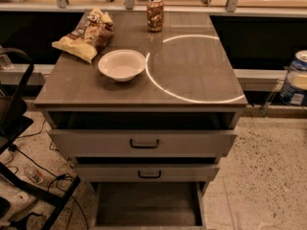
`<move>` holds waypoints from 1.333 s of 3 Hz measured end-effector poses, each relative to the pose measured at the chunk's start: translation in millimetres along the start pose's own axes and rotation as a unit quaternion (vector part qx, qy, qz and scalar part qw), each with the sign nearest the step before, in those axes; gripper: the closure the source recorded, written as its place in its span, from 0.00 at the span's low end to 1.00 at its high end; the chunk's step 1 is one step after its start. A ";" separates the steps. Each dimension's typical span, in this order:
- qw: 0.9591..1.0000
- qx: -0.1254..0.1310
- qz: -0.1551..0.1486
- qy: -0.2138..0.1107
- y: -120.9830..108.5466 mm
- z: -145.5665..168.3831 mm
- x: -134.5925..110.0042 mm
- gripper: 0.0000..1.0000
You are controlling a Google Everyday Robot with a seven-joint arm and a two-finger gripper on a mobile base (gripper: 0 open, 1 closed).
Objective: Place pepsi can into bottom drawer
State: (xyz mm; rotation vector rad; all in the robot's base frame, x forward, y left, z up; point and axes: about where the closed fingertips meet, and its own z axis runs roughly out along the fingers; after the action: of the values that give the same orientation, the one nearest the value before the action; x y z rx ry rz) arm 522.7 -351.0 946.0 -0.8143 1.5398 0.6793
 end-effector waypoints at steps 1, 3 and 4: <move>0.999 0.022 0.029 -0.010 26.0 -56.9 38.8 1.00; 1.000 0.016 0.014 -0.004 38.0 -53.2 50.9 1.00; 0.999 0.004 -0.029 0.027 76.8 -51.7 94.8 1.00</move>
Offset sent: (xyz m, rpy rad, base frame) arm -0.0466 -0.0279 -0.0278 0.0432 0.0246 -0.0365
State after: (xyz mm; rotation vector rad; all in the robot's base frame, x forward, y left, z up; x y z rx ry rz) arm 425.6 -358.8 856.1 -0.8748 1.5614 0.6133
